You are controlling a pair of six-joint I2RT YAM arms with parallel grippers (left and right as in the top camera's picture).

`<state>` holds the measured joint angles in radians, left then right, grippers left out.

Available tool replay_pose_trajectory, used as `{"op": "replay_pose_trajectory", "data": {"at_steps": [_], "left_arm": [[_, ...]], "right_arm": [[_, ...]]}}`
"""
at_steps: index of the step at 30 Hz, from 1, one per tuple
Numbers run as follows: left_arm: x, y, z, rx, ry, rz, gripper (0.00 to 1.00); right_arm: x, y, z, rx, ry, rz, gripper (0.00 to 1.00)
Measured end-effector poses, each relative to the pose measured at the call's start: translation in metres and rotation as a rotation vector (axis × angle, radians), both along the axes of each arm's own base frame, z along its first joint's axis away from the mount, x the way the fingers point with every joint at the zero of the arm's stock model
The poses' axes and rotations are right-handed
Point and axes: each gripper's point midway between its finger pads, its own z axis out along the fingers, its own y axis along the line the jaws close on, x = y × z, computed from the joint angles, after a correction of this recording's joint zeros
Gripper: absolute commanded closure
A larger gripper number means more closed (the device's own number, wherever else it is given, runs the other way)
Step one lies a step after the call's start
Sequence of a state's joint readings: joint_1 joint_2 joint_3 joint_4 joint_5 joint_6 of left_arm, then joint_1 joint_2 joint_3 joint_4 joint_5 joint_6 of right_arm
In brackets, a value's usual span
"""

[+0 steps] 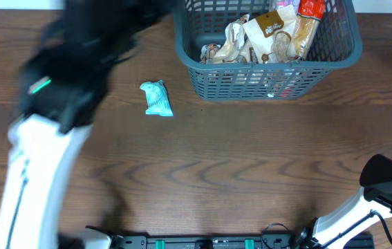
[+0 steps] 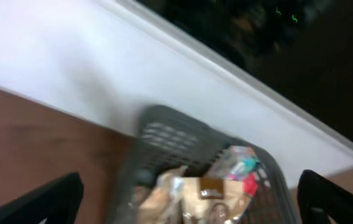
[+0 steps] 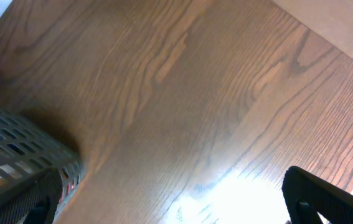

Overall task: Pack container
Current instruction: 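Move the left gripper down to the teal wrapped packet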

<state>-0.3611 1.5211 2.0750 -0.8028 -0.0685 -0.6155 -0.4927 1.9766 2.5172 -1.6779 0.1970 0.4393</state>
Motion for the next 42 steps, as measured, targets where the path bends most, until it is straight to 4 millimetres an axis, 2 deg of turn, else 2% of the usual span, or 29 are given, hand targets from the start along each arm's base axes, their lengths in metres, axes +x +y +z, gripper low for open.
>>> {"op": "replay_pose_trajectory", "data": {"at_steps": [2, 6, 13, 17, 23, 27, 34, 42], "left_arm": [[-0.027, 0.023, -0.003, 0.023, 0.052, 0.032, 0.01], [-0.055, 0.037, -0.030, 0.077, 0.187, 0.043, 0.01], [-0.050, 0.049, -0.077, 0.166, 0.354, 0.114, 0.01], [-0.038, 0.052, -0.114, 0.225, 0.464, 0.150, 0.01], [-0.014, 0.049, -0.205, 0.337, 0.708, 0.154, 0.01], [-0.007, 0.043, -0.250, 0.395, 0.811, 0.103, 0.01], [-0.009, 0.033, -0.287, 0.434, 0.852, -0.039, 0.01], [-0.010, 0.043, -0.346, 0.358, 0.907, -0.129, 0.01]], "right_arm": [[0.000, 0.000, 0.000, 0.000, 0.000, 0.000, 0.01], [0.000, 0.000, 0.000, 0.000, 0.000, 0.000, 0.01], [0.000, 0.000, 0.000, 0.000, 0.001, 0.000, 0.01], [0.000, 0.000, 0.000, 0.000, 0.001, 0.000, 0.01], [0.000, 0.000, 0.000, -0.001, 0.000, 0.000, 0.01], [0.000, 0.000, 0.000, -0.001, 0.001, -0.001, 0.01], [0.000, 0.000, 0.000, -0.001, 0.001, -0.001, 0.01], [0.000, 0.000, 0.000, -0.001, 0.001, -0.001, 0.01]]}}
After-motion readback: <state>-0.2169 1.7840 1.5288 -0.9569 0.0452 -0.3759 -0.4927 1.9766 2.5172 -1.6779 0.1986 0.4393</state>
